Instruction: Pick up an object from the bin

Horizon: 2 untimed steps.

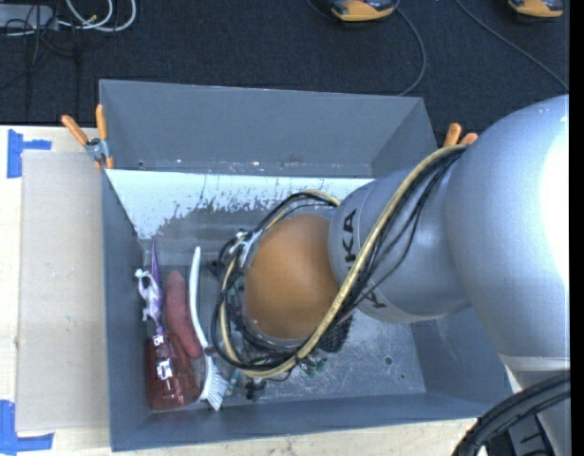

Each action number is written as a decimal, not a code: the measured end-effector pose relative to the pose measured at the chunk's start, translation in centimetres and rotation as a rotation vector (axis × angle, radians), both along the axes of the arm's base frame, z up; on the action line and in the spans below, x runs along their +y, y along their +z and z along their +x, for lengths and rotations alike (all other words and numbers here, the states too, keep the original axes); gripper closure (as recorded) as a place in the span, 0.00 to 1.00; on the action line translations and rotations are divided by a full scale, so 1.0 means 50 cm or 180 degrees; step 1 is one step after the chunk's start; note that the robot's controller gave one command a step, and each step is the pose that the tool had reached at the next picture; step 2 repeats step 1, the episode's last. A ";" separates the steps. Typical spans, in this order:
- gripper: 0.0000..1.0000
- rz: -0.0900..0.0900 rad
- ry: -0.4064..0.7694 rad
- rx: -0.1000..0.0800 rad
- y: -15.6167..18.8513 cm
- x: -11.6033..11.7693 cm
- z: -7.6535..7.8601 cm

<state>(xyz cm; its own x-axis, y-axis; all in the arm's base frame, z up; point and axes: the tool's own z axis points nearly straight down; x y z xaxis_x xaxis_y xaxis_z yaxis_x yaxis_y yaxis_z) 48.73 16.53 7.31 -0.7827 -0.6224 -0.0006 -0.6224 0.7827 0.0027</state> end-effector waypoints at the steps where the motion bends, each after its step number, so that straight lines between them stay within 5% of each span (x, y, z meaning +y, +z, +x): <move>1: 1.00 -0.0003 -0.0002 0.0013 0.016 0.000 -0.003; 2: 1.00 -0.0003 -0.0002 0.0013 0.016 0.000 -0.003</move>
Offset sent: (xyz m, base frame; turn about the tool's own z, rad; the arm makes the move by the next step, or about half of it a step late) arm 0.0000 0.0001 0.0567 0.0000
